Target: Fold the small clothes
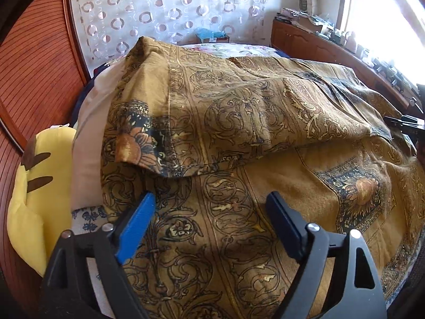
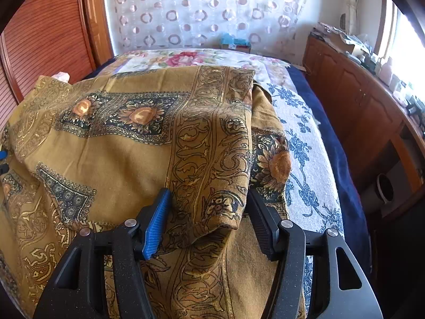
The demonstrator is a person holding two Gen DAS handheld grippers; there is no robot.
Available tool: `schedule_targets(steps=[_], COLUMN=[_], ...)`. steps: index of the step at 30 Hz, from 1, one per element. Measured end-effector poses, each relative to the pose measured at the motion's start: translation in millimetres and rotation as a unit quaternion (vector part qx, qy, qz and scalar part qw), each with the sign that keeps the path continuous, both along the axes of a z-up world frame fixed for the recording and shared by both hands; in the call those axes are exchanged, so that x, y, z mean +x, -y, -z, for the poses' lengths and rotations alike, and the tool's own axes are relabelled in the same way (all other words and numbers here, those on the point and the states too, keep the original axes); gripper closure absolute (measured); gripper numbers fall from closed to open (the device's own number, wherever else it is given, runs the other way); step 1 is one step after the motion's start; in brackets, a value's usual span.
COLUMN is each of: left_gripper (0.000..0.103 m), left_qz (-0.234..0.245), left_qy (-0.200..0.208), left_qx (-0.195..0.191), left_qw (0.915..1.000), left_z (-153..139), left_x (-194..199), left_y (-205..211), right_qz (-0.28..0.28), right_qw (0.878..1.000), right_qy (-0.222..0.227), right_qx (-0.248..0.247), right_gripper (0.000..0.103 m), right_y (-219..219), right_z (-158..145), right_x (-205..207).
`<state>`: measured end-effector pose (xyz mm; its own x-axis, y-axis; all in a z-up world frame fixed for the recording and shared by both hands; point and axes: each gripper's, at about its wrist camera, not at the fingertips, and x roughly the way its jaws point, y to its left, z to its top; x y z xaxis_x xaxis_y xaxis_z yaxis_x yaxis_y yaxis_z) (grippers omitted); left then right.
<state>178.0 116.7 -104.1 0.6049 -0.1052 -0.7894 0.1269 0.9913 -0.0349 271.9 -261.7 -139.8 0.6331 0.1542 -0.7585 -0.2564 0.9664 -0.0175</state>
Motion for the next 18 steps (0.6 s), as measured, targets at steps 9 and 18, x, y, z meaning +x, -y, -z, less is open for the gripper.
schedule_targets(steps=[9,18], left_gripper=[0.016,0.024], left_qz=[-0.022,-0.063], left_qy=[0.002,0.059], left_qx=[-0.032,-0.08], left_qw=[0.9992,0.9931], left_z=[-6.0,-35.6], left_x=[-5.6,-9.3], left_y=[-13.3,-54.1], right_qz=[0.001,0.001], right_qw=[1.0,1.0], right_qy=[0.002,0.003], right_qx=[-0.005,-0.006], right_gripper=[0.042,0.042], right_y=[-0.8,-1.0], right_z=[0.1,0.4], right_x=[0.9,0.7])
